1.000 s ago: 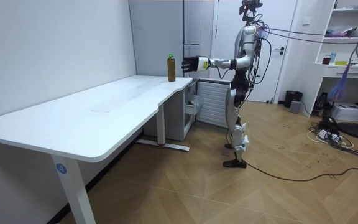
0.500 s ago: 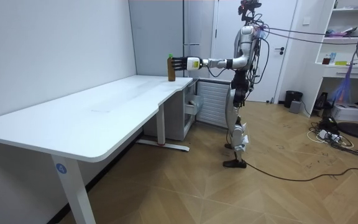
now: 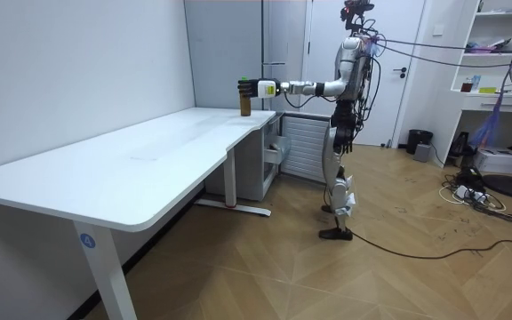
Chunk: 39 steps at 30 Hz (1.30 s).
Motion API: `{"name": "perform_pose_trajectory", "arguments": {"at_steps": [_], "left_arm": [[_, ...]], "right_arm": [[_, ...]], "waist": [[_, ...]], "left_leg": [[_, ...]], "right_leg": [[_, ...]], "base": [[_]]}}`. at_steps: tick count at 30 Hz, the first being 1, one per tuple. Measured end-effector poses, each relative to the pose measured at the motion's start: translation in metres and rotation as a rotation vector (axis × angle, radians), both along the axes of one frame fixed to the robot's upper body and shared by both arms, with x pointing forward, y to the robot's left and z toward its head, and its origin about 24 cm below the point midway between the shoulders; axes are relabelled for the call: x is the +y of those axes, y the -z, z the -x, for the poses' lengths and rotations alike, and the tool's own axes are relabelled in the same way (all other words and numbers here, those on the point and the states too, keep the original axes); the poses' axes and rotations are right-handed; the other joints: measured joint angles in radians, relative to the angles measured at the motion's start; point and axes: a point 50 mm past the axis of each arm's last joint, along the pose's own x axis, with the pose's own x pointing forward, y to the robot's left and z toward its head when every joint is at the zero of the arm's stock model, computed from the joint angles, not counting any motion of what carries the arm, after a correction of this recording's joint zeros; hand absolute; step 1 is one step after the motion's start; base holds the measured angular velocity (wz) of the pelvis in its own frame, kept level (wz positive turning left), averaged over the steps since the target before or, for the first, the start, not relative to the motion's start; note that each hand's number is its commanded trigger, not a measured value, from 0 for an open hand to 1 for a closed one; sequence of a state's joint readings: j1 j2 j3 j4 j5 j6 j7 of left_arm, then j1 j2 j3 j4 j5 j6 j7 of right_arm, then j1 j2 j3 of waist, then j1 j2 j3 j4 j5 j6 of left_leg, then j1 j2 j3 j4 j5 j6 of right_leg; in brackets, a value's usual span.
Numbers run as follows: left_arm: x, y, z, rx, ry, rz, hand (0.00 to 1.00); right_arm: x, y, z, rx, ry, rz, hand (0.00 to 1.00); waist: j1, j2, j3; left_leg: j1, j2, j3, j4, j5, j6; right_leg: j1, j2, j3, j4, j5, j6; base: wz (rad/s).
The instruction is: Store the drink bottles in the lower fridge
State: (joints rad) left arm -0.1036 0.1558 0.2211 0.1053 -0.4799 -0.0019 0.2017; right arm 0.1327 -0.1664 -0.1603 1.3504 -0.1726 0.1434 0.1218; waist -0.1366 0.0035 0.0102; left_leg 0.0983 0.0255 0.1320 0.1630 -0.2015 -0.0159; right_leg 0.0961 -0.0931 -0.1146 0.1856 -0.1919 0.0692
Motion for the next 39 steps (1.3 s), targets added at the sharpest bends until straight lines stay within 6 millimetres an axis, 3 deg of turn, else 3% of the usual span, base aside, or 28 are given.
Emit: {"name": "perform_pose_trajectory", "arguments": {"at_steps": [9,13,23,30,39], "left_arm": [[-0.002,0.002,-0.004,0.031,0.058,-0.002,0.00],[0.005,0.008,-0.008,0.082,0.066,-0.010,0.00],[0.013,0.006,-0.017,0.128,0.087,-0.030,0.00],[0.018,0.009,-0.033,0.167,0.076,0.000,0.00],[0.027,0.008,-0.032,0.185,0.063,-0.025,0.00]], "right_arm": [[-0.003,-0.001,0.003,0.008,0.033,0.012,0.00],[-0.005,-0.001,0.002,0.001,0.047,0.029,0.00],[-0.008,-0.002,0.001,-0.001,0.082,0.057,0.00],[-0.010,-0.003,0.001,0.000,0.072,0.071,0.00],[-0.019,-0.006,0.006,0.018,0.070,0.100,0.00]], "waist": [[-0.007,0.019,0.0041],[-0.021,0.028,0.0000],[-0.047,0.023,-0.0018],[-0.066,0.024,-0.0028],[-0.078,0.035,-0.0042]], "left_leg": [[0.000,0.006,0.006,-0.003,-0.001,-0.001],[0.000,0.006,0.007,-0.003,-0.001,-0.001],[0.002,0.005,0.007,0.001,-0.001,-0.001],[0.021,0.010,0.035,-0.005,-0.003,-0.004],[0.031,0.022,0.058,-0.013,-0.007,-0.009]], "right_leg": [[-0.012,0.009,0.024,0.003,0.004,-0.006],[-0.015,0.009,0.027,0.005,0.004,-0.006],[-0.014,0.010,0.034,0.005,0.004,-0.006],[-0.016,0.019,0.083,0.016,0.005,-0.007],[-0.031,0.034,0.115,0.023,0.009,-0.013]], "base": [[-0.08],[-0.01],[0.00],[-0.16],[-0.12]]}}
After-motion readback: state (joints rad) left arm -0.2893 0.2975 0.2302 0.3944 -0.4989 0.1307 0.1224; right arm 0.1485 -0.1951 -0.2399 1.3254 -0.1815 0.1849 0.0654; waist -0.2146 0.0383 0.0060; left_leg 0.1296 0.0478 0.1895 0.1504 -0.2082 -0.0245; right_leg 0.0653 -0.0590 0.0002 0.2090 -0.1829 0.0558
